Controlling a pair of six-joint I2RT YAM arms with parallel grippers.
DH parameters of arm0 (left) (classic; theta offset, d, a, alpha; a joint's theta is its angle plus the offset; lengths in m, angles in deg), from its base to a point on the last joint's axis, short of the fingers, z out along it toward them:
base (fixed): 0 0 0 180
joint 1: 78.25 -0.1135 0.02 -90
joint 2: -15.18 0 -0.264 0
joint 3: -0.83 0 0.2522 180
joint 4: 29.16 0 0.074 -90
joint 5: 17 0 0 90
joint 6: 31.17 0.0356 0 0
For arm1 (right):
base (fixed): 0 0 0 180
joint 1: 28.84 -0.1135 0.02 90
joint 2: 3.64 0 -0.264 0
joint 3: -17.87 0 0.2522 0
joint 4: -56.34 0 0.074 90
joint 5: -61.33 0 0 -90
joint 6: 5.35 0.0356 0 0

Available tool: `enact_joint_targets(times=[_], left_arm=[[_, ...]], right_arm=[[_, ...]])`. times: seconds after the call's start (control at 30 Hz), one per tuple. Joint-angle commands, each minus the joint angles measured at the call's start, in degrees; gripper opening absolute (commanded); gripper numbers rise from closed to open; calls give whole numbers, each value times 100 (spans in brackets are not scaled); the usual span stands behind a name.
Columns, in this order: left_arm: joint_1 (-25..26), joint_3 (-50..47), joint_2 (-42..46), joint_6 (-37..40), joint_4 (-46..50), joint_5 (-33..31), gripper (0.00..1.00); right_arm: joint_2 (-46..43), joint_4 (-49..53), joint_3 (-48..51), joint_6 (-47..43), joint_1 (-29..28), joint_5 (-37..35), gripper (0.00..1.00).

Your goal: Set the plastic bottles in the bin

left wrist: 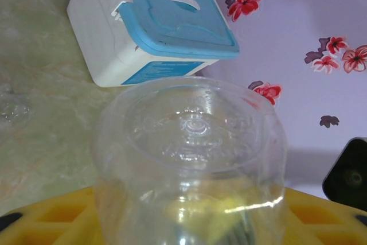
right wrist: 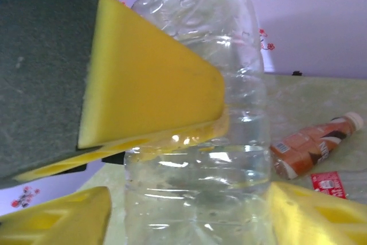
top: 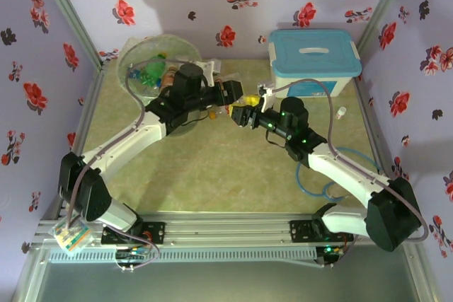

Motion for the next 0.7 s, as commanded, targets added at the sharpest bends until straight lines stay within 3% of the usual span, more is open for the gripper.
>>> enact_joint_targets(times=[0.0,0.13,0.2,0.33,0.47,0.57,0.67], left_arm=[[-229,267,-84,191,-153,85,57],[-676,727,40,601,452,81,56],[-969,1180,93,1017,1008,87,56],[-1664,1904,144,1493,1854,82,55],[-2453,2369,70,1482,2362,107,50],[-2890,2323,156,1386,2228,84,48],[-3205,2405,141,1500,2222,-331,44]], right_arm=[[-228,-166,47,12,-35,-266,82],[-810,210,129,-55,-5,-887,87],[-1166,597,178,-94,34,-1544,88],[-1588,990,449,155,399,-2244,87],[-1714,1060,778,779,924,-2129,86],[-1757,1095,954,925,1081,-2090,86],[-1690,1243,941,930,1116,-2058,86]])
